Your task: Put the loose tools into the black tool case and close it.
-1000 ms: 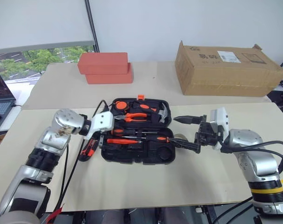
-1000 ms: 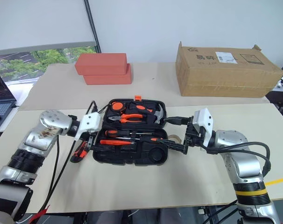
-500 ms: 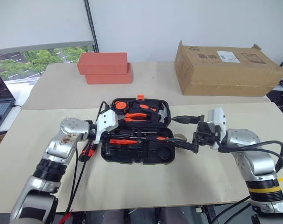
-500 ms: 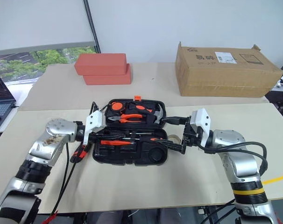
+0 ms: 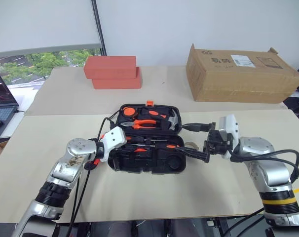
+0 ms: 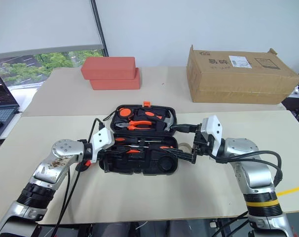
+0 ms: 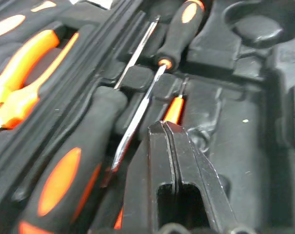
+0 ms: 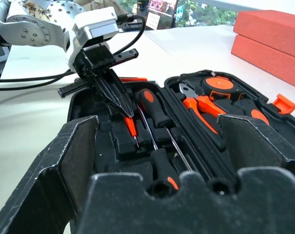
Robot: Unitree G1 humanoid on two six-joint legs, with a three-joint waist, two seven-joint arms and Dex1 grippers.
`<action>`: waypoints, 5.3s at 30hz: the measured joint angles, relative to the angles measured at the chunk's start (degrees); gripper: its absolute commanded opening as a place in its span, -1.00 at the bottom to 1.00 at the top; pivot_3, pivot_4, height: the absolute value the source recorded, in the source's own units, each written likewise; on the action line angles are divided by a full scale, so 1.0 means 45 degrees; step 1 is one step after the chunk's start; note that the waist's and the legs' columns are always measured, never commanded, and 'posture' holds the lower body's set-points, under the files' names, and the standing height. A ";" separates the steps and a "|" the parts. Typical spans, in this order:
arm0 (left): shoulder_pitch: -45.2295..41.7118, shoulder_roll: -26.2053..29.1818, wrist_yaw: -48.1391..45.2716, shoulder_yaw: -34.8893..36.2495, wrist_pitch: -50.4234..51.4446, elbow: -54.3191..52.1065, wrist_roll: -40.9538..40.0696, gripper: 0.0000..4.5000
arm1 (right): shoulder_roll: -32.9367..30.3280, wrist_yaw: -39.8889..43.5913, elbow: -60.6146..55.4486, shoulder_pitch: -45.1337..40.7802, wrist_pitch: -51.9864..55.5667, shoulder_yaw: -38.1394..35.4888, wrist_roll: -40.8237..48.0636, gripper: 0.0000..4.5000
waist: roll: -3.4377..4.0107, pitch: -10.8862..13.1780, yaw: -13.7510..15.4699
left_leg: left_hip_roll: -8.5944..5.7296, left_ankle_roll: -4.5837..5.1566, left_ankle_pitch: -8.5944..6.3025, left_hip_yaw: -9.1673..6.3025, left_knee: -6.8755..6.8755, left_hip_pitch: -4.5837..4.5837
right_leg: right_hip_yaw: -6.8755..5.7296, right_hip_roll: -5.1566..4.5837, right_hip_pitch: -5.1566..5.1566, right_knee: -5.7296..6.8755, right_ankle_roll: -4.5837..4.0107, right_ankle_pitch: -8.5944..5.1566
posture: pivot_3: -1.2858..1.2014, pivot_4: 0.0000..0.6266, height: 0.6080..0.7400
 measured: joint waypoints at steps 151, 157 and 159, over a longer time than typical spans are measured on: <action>-0.3482 -0.1654 -0.6618 -0.0731 -0.4795 0.5794 -0.1001 -1.00 | -0.1035 0.0807 -0.0845 0.1221 0.0154 -0.0460 0.0520 1.00 | -0.0010 0.0010 0.0138 | 0.0005 0.0049 -0.0051 -0.0044 -0.0004 0.0005 | -0.0065 0.0000 0.0054 -0.0040 -0.0008 -0.0035 | 0.03 -0.52 0.57; -0.3588 -0.1704 -0.7014 -0.1028 -0.5151 0.6129 -0.0710 -1.00 | -0.1035 0.0798 -0.0845 0.1223 0.0154 -0.0460 0.0520 1.00 | -0.0010 0.0010 0.0138 | 0.0006 0.0052 -0.0053 -0.0045 -0.0004 0.0005 | -0.0065 -0.0001 0.0055 -0.0041 -0.0007 -0.0035 | 0.03 -0.52 0.57; -0.3595 -0.1724 -0.7080 -0.1097 -0.5404 0.6289 -0.0499 -1.00 | -0.1035 0.0795 -0.0845 0.1223 0.0153 -0.0460 0.0519 1.00 | -0.0010 0.0010 0.0137 | 0.0006 0.0053 -0.0054 -0.0045 -0.0004 0.0006 | -0.0065 -0.0001 0.0054 -0.0040 -0.0008 -0.0035 | 0.03 -0.52 0.57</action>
